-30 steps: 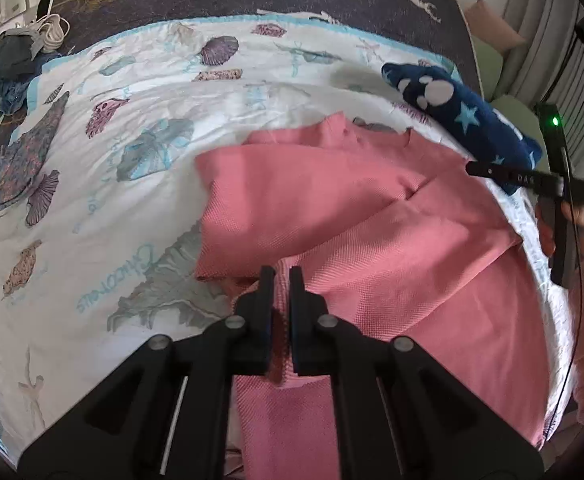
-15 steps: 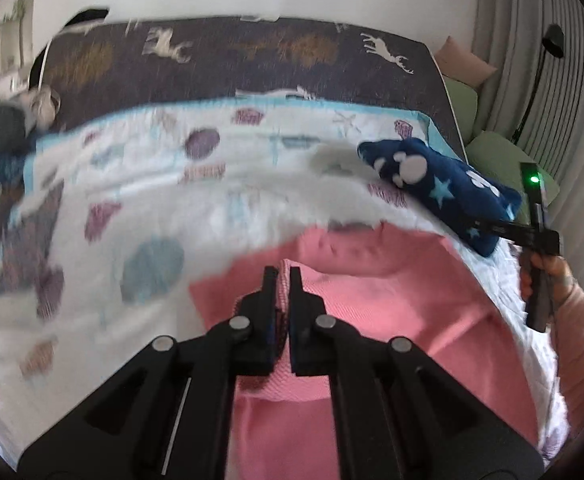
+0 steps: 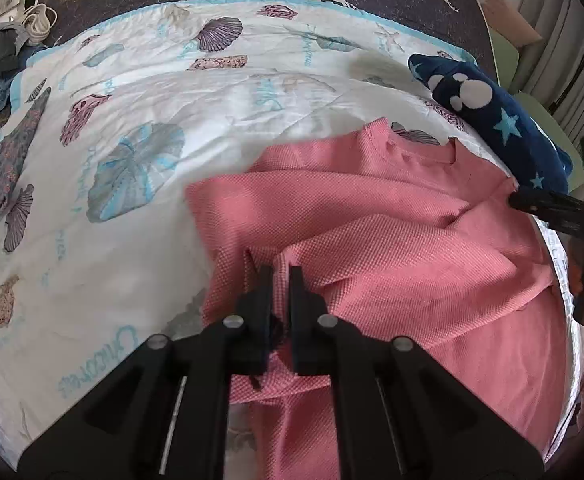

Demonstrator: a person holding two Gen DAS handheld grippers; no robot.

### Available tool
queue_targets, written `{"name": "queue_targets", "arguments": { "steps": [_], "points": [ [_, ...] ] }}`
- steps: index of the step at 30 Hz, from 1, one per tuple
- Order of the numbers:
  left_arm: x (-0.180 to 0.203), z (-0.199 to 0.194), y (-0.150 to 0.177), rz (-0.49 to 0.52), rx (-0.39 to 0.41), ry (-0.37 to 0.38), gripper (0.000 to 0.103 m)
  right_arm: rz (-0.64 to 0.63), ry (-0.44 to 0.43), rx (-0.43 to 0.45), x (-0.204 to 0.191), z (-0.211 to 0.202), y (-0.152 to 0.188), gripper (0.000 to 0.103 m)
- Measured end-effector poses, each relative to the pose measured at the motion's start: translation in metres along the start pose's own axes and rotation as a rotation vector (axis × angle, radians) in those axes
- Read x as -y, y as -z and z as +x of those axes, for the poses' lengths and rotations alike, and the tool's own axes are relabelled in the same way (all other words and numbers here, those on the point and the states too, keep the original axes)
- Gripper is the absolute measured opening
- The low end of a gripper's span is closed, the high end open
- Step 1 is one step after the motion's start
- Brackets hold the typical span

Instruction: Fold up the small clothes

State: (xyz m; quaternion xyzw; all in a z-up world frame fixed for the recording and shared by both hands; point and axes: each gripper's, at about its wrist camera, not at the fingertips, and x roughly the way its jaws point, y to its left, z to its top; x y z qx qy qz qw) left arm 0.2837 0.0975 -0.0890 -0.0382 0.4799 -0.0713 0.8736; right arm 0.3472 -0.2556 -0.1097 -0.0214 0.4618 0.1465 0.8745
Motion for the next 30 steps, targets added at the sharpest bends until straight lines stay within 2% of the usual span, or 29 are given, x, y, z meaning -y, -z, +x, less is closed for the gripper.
{"name": "queue_targets", "arguments": {
  "steps": [3, 6, 8, 10, 11, 12, 14, 16, 19, 20, 21, 23, 26, 27, 30],
  "points": [
    [0.001, -0.001, -0.002, 0.011, 0.008, -0.009, 0.007, -0.006, 0.064, -0.026, -0.004, 0.018, 0.001, 0.005],
    [-0.003, -0.008, -0.007, -0.019, 0.053, 0.011, 0.007, 0.087, 0.038, 0.078, 0.01, -0.007, 0.001, 0.003],
    [-0.007, -0.014, -0.013, -0.041, 0.094, 0.035, 0.008, 0.124, 0.066, 0.141, 0.022, -0.023, -0.001, 0.003],
    [-0.01, -0.01, -0.019, -0.051, 0.104, 0.029, 0.009, 0.18, 0.104, 0.144, 0.043, -0.026, -0.005, 0.003],
    [-0.011, -0.003, -0.023, -0.053, 0.088, 0.03, 0.009, 0.217, 0.082, 0.124, 0.053, -0.022, -0.005, 0.003],
    [-0.011, 0.004, -0.024, -0.051, 0.071, 0.028, 0.009, 0.263, 0.019, 0.102, 0.065, -0.015, -0.003, 0.003],
    [-0.011, 0.014, -0.023, -0.048, 0.038, 0.011, 0.01, 0.262, -0.024, 0.084, 0.068, -0.007, 0.002, 0.006],
    [-0.013, 0.017, -0.016, -0.057, 0.029, 0.004, 0.012, 0.258, -0.013, 0.05, 0.066, -0.006, 0.013, 0.016],
    [-0.02, 0.001, -0.004, -0.092, 0.036, 0.016, 0.02, 0.292, -0.02, 0.105, 0.066, -0.037, 0.036, 0.031],
    [-0.023, -0.007, 0.0, -0.102, 0.044, 0.017, 0.027, 0.292, -0.025, 0.123, 0.066, -0.049, 0.042, 0.032],
    [-0.025, -0.016, 0.004, -0.107, 0.06, 0.01, 0.035, 0.279, -0.028, 0.136, 0.064, -0.064, 0.053, 0.033],
    [-0.024, -0.041, 0.017, -0.093, 0.123, 0.003, 0.042, 0.206, -0.023, 0.142, 0.051, -0.087, 0.069, 0.034],
    [-0.017, -0.055, 0.032, -0.049, 0.133, 0.054, 0.046, 0.063, 0.006, 0.115, 0.022, -0.105, 0.099, 0.049],
    [-0.011, -0.054, 0.037, -0.023, 0.121, 0.047, 0.048, 0.015, 0.026, 0.101, 0.01, -0.105, 0.107, 0.056],
    [0.01, -0.033, 0.043, 0.076, 0.078, -0.05, 0.049, -0.073, 0.099, 0.057, -0.016, -0.088, 0.115, 0.058]
  ]
}}
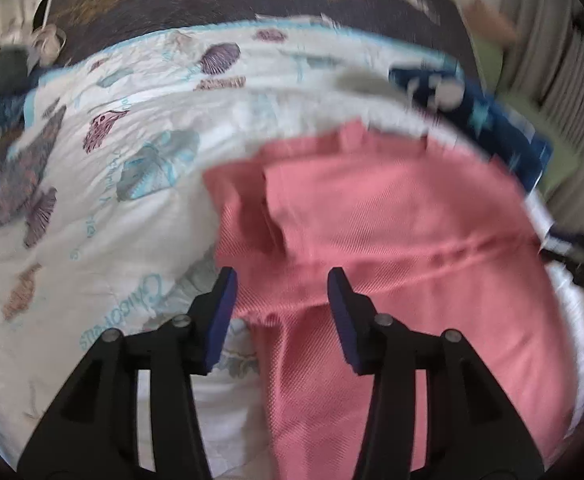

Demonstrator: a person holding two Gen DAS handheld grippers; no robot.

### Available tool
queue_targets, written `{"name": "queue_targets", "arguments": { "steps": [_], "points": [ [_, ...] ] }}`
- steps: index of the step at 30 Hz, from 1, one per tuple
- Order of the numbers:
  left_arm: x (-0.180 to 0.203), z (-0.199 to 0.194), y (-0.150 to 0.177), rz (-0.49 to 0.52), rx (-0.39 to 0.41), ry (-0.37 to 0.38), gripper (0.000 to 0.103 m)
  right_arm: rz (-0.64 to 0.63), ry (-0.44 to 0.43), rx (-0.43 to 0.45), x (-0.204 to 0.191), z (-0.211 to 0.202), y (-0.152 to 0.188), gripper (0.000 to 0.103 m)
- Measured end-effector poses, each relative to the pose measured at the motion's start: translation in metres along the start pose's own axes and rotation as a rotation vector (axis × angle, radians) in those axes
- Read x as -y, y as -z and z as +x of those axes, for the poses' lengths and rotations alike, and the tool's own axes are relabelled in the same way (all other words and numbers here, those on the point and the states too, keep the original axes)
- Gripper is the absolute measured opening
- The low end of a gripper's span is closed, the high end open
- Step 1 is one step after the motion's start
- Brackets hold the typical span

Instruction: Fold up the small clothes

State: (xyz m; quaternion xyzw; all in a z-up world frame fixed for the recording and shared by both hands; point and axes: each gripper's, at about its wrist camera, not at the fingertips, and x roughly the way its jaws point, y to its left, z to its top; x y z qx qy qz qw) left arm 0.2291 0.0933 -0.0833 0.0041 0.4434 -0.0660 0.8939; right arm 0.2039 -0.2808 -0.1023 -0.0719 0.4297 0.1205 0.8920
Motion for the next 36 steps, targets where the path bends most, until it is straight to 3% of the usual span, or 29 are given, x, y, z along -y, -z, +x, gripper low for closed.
{"name": "queue_targets", "arguments": {
  "steps": [2, 3, 4, 5, 7, 9, 12, 15, 17, 19, 21, 24, 26, 28, 30, 33, 36],
  "points": [
    [0.011, 0.016, 0.0, 0.075, 0.007, -0.11, 0.049, 0.013, 0.048, -0.028, -0.001, 0.017, 0.001, 0.041],
    [0.013, 0.027, 0.0, 0.115, 0.006, -0.203, 0.049, 0.041, 0.104, -0.052, 0.005, 0.028, -0.001, 0.01],
    [0.009, 0.035, -0.001, 0.116, -0.003, -0.26, 0.049, 0.092, 0.073, -0.055, 0.016, 0.032, -0.001, 0.011],
    [0.0, 0.035, -0.001, 0.069, 0.003, -0.26, 0.049, 0.188, 0.001, -0.053, 0.032, 0.032, 0.001, 0.011],
    [-0.019, 0.022, 0.001, -0.048, 0.009, -0.189, 0.049, 0.334, -0.119, -0.051, 0.057, 0.026, 0.008, 0.02],
    [-0.033, 0.003, 0.008, -0.112, 0.034, -0.12, 0.049, 0.347, -0.125, -0.043, 0.06, 0.012, 0.014, 0.03],
    [-0.048, -0.027, 0.025, -0.152, 0.058, -0.056, 0.049, 0.299, -0.128, -0.009, 0.047, -0.016, 0.016, 0.031],
    [-0.046, -0.035, 0.036, -0.163, 0.045, 0.008, 0.05, 0.283, -0.323, 0.014, 0.02, -0.031, 0.008, 0.031],
    [-0.034, -0.029, 0.039, -0.134, 0.029, -0.011, 0.053, 0.307, -0.381, -0.029, 0.004, -0.02, 0.005, 0.03],
    [-0.024, -0.016, 0.042, -0.102, -0.01, -0.048, 0.054, 0.381, -0.379, -0.076, -0.004, -0.001, 0.005, 0.03],
    [-0.019, -0.003, 0.043, -0.1, -0.048, -0.051, 0.054, 0.516, -0.395, -0.105, 0.002, 0.019, 0.01, 0.031],
    [-0.023, 0.007, 0.041, -0.147, -0.027, -0.054, 0.056, 0.741, -0.51, -0.073, 0.018, 0.045, 0.017, 0.032],
    [-0.028, 0.011, 0.035, -0.206, -0.012, -0.055, 0.056, 0.783, -0.489, -0.04, 0.02, 0.052, 0.014, 0.031],
    [-0.029, 0.015, 0.032, -0.223, 0.0, -0.083, 0.056, 0.794, -0.458, -0.031, 0.017, 0.055, 0.011, 0.005],
    [-0.026, 0.019, 0.032, -0.21, 0.001, -0.128, 0.056, 0.798, -0.451, -0.008, 0.017, 0.05, 0.009, 0.004],
    [-0.021, 0.015, 0.034, -0.181, 0.023, -0.163, 0.056, 0.759, -0.366, 0.089, 0.03, 0.021, 0.011, 0.003],
    [-0.022, 0.015, 0.034, -0.172, 0.03, -0.183, 0.056, 0.76, -0.16, 0.163, 0.056, -0.005, 0.019, 0.001]
  ]
}}
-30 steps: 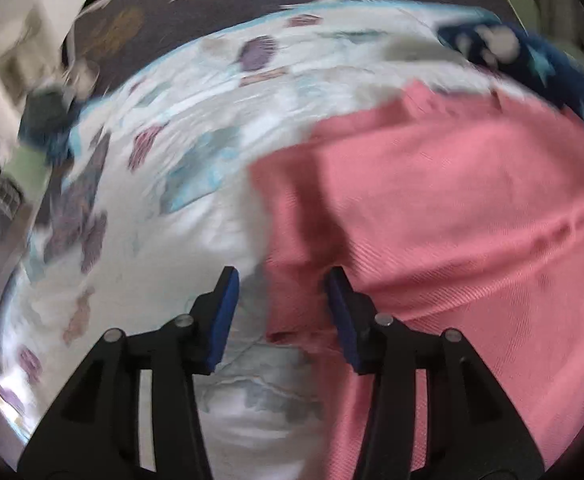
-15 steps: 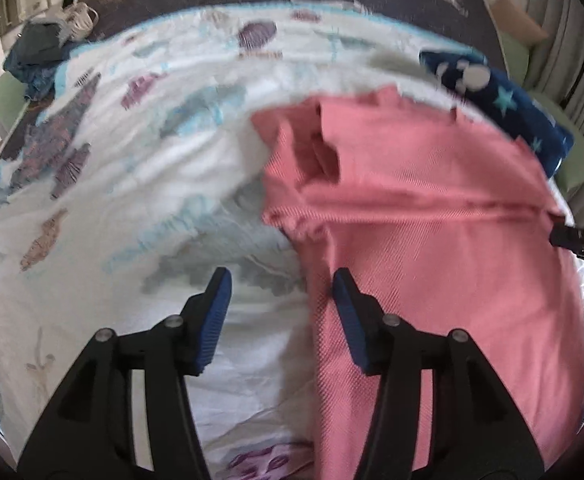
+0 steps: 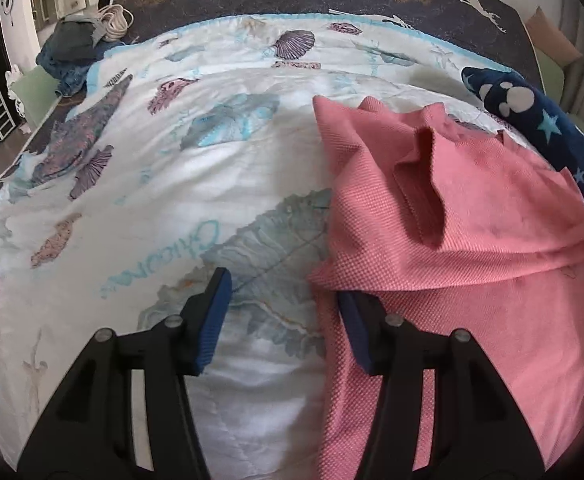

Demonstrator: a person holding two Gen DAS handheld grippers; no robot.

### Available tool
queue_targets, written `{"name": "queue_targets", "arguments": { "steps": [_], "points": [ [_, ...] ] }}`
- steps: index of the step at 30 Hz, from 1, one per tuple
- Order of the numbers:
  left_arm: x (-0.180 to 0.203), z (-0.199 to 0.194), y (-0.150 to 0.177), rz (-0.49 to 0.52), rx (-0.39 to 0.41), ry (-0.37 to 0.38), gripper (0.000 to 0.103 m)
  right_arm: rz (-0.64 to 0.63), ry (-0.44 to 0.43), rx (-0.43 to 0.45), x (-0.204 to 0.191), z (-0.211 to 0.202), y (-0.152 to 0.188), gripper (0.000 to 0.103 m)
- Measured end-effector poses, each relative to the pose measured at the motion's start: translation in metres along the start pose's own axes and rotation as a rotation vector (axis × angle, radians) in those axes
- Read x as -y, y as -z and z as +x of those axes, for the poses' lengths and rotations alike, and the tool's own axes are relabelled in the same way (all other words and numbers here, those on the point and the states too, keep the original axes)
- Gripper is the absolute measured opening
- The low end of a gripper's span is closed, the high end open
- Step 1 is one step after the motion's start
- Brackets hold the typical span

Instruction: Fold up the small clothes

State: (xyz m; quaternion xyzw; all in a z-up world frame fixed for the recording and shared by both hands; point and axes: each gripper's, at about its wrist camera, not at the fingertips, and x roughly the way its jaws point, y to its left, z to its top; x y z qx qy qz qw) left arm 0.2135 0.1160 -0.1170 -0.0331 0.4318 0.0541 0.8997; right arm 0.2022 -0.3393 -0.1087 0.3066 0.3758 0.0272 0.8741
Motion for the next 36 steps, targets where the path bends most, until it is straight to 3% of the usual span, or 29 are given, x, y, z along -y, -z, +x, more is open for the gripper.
{"name": "queue_targets", "arguments": {
  "steps": [1, 4, 10, 12, 14, 15, 17, 20, 22, 23, 24, 25, 26, 28, 31, 32, 33, 34, 36],
  "points": [
    [0.0, 0.0, 0.0, -0.001, 0.0, 0.001, 0.056, 0.015, 0.004, -0.027, 0.01, -0.001, -0.004, 0.001],
    [0.0, -0.003, 0.001, 0.004, 0.012, -0.016, 0.056, 0.051, -0.115, -0.153, 0.03, 0.003, 0.0, 0.003],
    [0.001, -0.022, 0.002, 0.01, 0.02, -0.054, 0.055, -0.21, -0.082, -0.141, -0.004, -0.006, 0.011, 0.009],
    [-0.001, -0.037, -0.002, -0.027, 0.041, 0.0, 0.054, -0.302, -0.081, -0.132, -0.022, -0.01, 0.014, 0.01],
    [0.002, -0.052, -0.01, -0.052, 0.074, 0.102, 0.054, -0.409, -0.084, -0.128, -0.042, -0.01, 0.02, 0.013],
    [0.009, -0.056, -0.018, -0.042, 0.085, 0.168, 0.054, -0.454, -0.083, -0.127, -0.051, -0.01, 0.023, 0.016],
    [0.025, -0.053, -0.031, 0.007, 0.075, 0.227, 0.054, -0.497, -0.069, -0.125, -0.061, -0.005, 0.027, 0.018],
    [0.055, -0.025, -0.049, 0.118, 0.034, 0.176, 0.054, -0.477, -0.06, -0.155, -0.057, 0.003, 0.033, 0.018],
    [0.065, -0.001, -0.059, 0.131, -0.009, 0.169, 0.054, -0.442, -0.035, -0.171, -0.05, 0.008, 0.033, 0.018],
    [0.067, 0.007, -0.062, 0.12, -0.029, 0.184, 0.039, -0.413, -0.032, -0.18, -0.045, 0.012, 0.032, 0.018],
    [0.068, 0.015, -0.065, 0.098, -0.054, 0.224, 0.007, -0.383, -0.033, -0.19, -0.041, 0.014, 0.03, 0.02],
    [0.068, 0.02, -0.07, 0.07, -0.099, 0.284, 0.003, -0.339, -0.035, -0.202, -0.034, 0.018, 0.027, 0.026],
    [0.067, 0.015, -0.074, 0.048, -0.092, 0.328, 0.004, -0.302, -0.039, -0.209, -0.028, 0.02, 0.025, 0.029],
    [0.067, -0.005, -0.083, 0.069, -0.024, 0.343, 0.004, -0.236, -0.068, -0.216, -0.017, 0.025, 0.019, 0.04],
    [0.059, -0.036, -0.104, 0.075, 0.048, 0.352, 0.004, -0.165, -0.114, -0.189, -0.011, 0.032, 0.008, 0.047],
    [0.055, -0.043, -0.11, 0.076, 0.068, 0.337, 0.004, -0.149, -0.121, -0.189, -0.011, 0.037, 0.006, 0.047],
    [0.053, -0.045, -0.115, 0.076, 0.08, 0.318, 0.004, -0.135, -0.127, -0.198, -0.012, 0.043, 0.004, 0.034],
    [0.049, -0.046, -0.118, 0.072, 0.087, 0.298, 0.004, -0.124, -0.12, -0.21, -0.012, 0.048, 0.004, 0.007],
    [0.038, -0.039, -0.116, 0.065, 0.076, 0.249, 0.004, -0.087, -0.101, -0.207, -0.01, 0.046, 0.005, 0.004]
  ]
}}
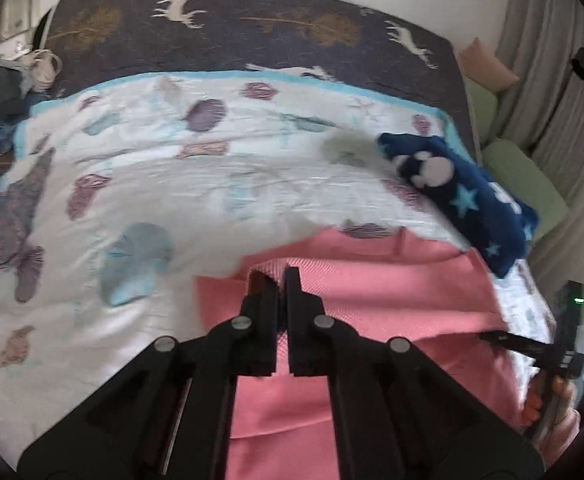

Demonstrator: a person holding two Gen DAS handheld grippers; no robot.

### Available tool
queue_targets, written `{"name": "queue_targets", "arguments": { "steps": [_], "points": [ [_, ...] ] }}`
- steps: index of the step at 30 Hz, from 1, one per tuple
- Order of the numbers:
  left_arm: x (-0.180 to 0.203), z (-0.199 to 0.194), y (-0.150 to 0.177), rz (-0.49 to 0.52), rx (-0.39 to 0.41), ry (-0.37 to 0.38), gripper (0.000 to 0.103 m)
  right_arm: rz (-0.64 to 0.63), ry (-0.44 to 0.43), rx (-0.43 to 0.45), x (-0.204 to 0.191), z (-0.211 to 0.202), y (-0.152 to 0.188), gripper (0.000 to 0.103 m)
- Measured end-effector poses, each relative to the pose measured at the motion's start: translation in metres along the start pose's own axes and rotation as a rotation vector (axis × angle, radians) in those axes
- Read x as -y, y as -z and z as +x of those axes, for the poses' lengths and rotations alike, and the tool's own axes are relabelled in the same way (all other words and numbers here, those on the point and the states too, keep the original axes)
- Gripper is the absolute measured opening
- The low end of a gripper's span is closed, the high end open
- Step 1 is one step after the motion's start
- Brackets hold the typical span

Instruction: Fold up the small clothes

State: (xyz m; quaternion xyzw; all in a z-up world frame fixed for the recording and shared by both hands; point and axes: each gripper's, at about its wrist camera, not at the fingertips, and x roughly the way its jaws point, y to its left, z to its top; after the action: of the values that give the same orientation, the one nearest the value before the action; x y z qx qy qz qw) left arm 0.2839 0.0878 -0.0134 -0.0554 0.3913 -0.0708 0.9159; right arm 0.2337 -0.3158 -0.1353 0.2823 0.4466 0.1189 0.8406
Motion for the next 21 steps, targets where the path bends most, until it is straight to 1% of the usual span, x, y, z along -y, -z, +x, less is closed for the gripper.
{"name": "queue_targets", "arguments": {
  "steps": [2, 3, 4, 6, 7, 8, 10, 11, 12, 15, 17, 18, 19, 20, 21],
  "points": [
    [-0.012, 0.012, 0.011, -0.01, -0.046, -0.029, 0.004, -0.012, 0.037, 0.039, 0.0, -0.013, 0.006, 0.004],
    [-0.019, 0.022, 0.02, -0.025, -0.084, -0.033, 0.004, -0.021, 0.067, 0.046, 0.0, -0.015, 0.008, 0.004],
    [-0.026, 0.034, 0.031, -0.044, -0.124, -0.037, 0.005, -0.029, 0.086, 0.029, 0.002, -0.015, 0.009, 0.004],
    [-0.034, 0.051, 0.051, -0.074, -0.18, -0.042, 0.006, -0.043, 0.087, -0.012, 0.005, -0.01, 0.011, 0.005],
    [-0.036, 0.056, 0.06, -0.089, -0.197, -0.041, 0.006, -0.057, 0.086, -0.015, 0.005, -0.012, 0.012, 0.005],
    [-0.038, 0.055, 0.067, -0.099, -0.186, -0.043, 0.009, -0.071, 0.083, -0.015, 0.004, -0.015, 0.013, 0.007],
    [-0.041, 0.045, 0.072, -0.114, -0.155, -0.052, 0.022, -0.097, 0.096, -0.022, 0.003, -0.024, 0.016, 0.01],
    [-0.042, 0.04, 0.071, -0.123, -0.154, -0.056, 0.035, -0.105, 0.101, -0.022, 0.003, -0.031, 0.018, 0.011],
    [-0.043, 0.033, 0.071, -0.133, -0.148, -0.059, 0.045, -0.113, 0.098, -0.017, 0.003, -0.037, 0.019, 0.011],
    [-0.043, 0.001, 0.071, -0.133, -0.079, -0.067, 0.048, -0.172, 0.111, 0.031, -0.004, -0.059, 0.022, 0.012],
    [-0.039, -0.014, 0.074, -0.127, -0.047, -0.03, 0.049, -0.233, 0.129, 0.066, -0.015, -0.069, 0.025, 0.015],
    [-0.033, -0.02, 0.078, -0.112, -0.041, -0.002, 0.049, -0.261, 0.132, 0.076, -0.02, -0.072, 0.027, 0.018],
    [-0.027, -0.021, 0.082, -0.084, -0.048, 0.013, 0.049, -0.287, 0.128, 0.08, -0.026, -0.072, 0.028, 0.021],
    [-0.017, -0.019, 0.088, -0.032, -0.073, 0.007, 0.049, -0.304, 0.113, 0.075, -0.03, -0.07, 0.029, 0.022],
    [-0.009, -0.014, 0.092, 0.014, -0.096, -0.017, 0.049, -0.307, 0.104, 0.069, -0.032, -0.067, 0.028, 0.023]
  ]
}}
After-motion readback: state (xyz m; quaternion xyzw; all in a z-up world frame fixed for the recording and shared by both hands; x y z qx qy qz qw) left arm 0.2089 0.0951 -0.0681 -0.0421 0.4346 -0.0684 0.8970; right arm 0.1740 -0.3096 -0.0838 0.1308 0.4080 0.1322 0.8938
